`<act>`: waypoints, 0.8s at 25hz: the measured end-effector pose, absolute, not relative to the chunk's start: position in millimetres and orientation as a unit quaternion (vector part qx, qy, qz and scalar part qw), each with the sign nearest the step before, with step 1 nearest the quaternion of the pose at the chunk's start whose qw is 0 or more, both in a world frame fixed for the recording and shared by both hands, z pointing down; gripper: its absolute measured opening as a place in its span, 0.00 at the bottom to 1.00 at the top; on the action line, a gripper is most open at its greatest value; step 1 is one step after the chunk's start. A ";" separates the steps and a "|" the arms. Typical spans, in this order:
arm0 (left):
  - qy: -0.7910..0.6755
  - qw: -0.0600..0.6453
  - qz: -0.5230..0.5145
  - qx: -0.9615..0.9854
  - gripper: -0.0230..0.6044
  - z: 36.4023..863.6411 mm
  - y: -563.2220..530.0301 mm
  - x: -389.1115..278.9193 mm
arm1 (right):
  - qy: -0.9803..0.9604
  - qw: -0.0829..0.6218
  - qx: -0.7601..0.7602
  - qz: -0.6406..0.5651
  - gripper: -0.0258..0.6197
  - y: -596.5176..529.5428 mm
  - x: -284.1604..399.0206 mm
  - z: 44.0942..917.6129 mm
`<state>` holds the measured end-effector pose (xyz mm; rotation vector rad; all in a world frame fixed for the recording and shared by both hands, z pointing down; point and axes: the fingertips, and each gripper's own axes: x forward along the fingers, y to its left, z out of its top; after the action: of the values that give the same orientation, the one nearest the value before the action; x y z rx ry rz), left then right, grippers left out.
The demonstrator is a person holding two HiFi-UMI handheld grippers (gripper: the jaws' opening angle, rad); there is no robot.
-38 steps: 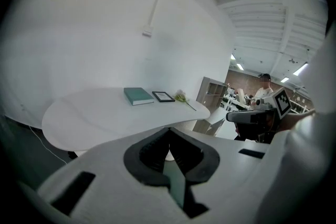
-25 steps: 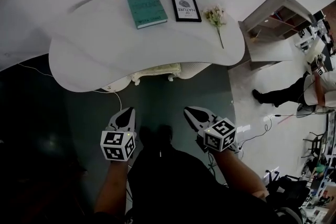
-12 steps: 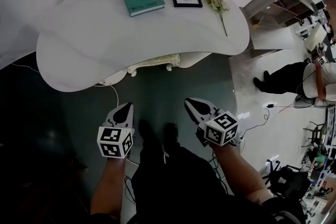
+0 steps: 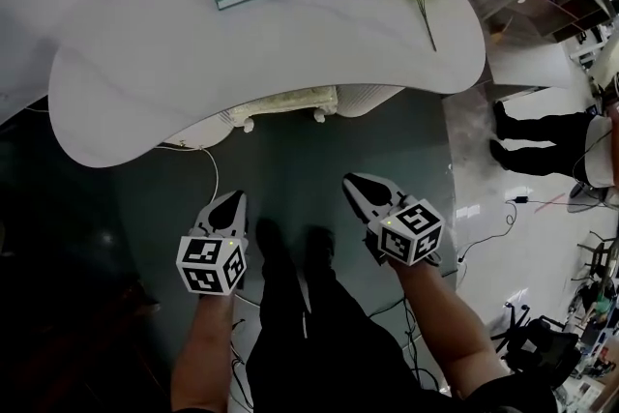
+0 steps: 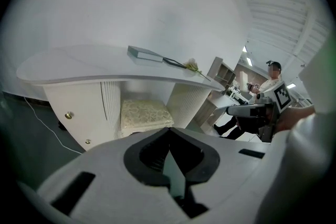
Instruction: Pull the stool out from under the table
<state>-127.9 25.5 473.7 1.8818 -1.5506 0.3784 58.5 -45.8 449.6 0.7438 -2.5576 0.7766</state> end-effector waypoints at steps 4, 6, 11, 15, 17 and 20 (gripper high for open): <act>-0.603 0.334 0.147 0.710 0.05 497.3 17.2 -124.8 | -0.909 0.176 0.258 0.277 0.10 -57.5 65.4 473.2; -0.608 0.333 0.146 0.706 0.05 509.3 10.3 -124.0 | -0.911 0.179 0.253 0.272 0.13 -63.6 68.4 487.1; -0.617 0.331 0.137 0.701 0.05 545.3 -13.8 -126.3 | -0.909 0.195 0.252 0.267 0.18 -85.3 71.2 531.3; -0.622 0.312 0.131 0.706 0.05 572.9 -43.8 -134.2 | -0.908 0.207 0.255 0.260 0.23 -114.2 67.7 565.8; -0.622 0.305 0.124 0.710 0.05 591.7 -58.9 -139.3 | -0.909 0.209 0.259 0.253 0.25 -132.1 62.3 583.4; -0.623 0.287 0.126 0.716 0.05 622.8 -80.6 -151.7 | -0.915 0.212 0.261 0.223 0.27 -160.3 44.1 610.6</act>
<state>-151.7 -80.6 622.8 1.9141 -1.6649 0.3354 44.1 -160.3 610.6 0.7257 -2.5418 0.6192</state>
